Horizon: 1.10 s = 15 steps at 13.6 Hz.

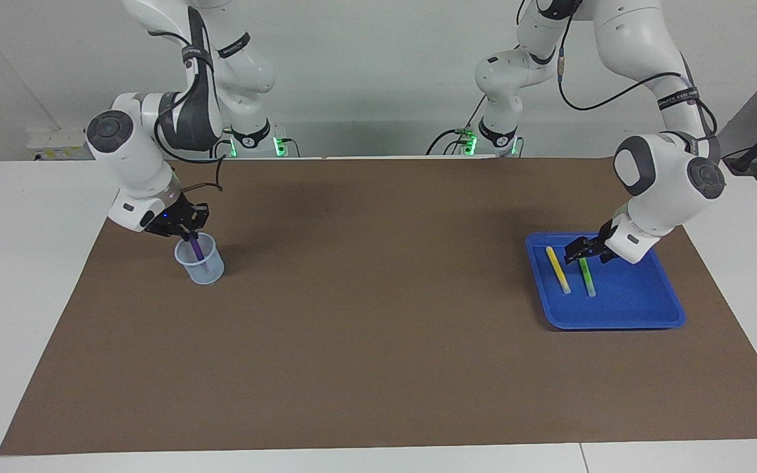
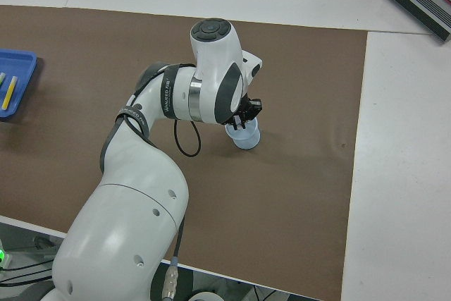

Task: Right arm passes pens to left for tray arrangement
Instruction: 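Pull the purple pen from the cup with the right gripper, then carry the purple pen toward the left gripper while the left gripper approaches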

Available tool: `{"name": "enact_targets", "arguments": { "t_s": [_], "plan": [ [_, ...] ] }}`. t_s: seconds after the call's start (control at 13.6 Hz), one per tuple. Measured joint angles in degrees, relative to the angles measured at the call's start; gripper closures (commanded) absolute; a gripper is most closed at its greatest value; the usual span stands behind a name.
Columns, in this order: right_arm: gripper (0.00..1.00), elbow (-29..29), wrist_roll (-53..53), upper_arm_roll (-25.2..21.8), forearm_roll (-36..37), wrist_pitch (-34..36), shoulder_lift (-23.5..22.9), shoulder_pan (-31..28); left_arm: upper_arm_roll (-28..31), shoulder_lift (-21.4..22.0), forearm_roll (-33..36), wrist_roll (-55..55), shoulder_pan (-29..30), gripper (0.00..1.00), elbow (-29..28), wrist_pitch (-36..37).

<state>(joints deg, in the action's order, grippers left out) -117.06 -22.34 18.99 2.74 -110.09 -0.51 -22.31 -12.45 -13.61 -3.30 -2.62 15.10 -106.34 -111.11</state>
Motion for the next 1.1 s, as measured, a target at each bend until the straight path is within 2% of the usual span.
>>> {"name": "enact_targets", "arguments": {
  "t_s": [0.29, 0.51, 0.74, 0.88, 1.1],
  "plan": [
    [1.0, 11.83, -5.28, 0.53, 0.0, 13.3, 0.25, 0.34, -0.22, 3.88, -1.89, 4.65, -1.74, 0.0, 0.01, 4.41],
    [1.0, 18.51, -5.51, 0.94, -2.12, 19.23, 0.35, 1.42, -0.14, 6.53, -6.6, 8.91, -1.88, 0.0, 0.05, 7.39],
    [1.0, 19.22, -3.9, 1.64, -12.57, 19.99, 0.34, 1.96, -0.04, 8.97, -11.56, 14.67, -1.88, 0.0, 0.09, 8.65],
    [1.0, 18.82, 4.21, 1.82, -19.87, 18.24, 0.26, 4.67, -0.04, 11.08, -15.43, 20.43, -1.88, 0.0, 0.11, 8.96],
    [1.0, 17.0, 19.5, 2.18, -26.48, 9.97, 0.26, 12.34, -0.13, 14.85, -22.04, 32.74, -1.96, 0.0, 0.1, 9.62]
  ]
}}
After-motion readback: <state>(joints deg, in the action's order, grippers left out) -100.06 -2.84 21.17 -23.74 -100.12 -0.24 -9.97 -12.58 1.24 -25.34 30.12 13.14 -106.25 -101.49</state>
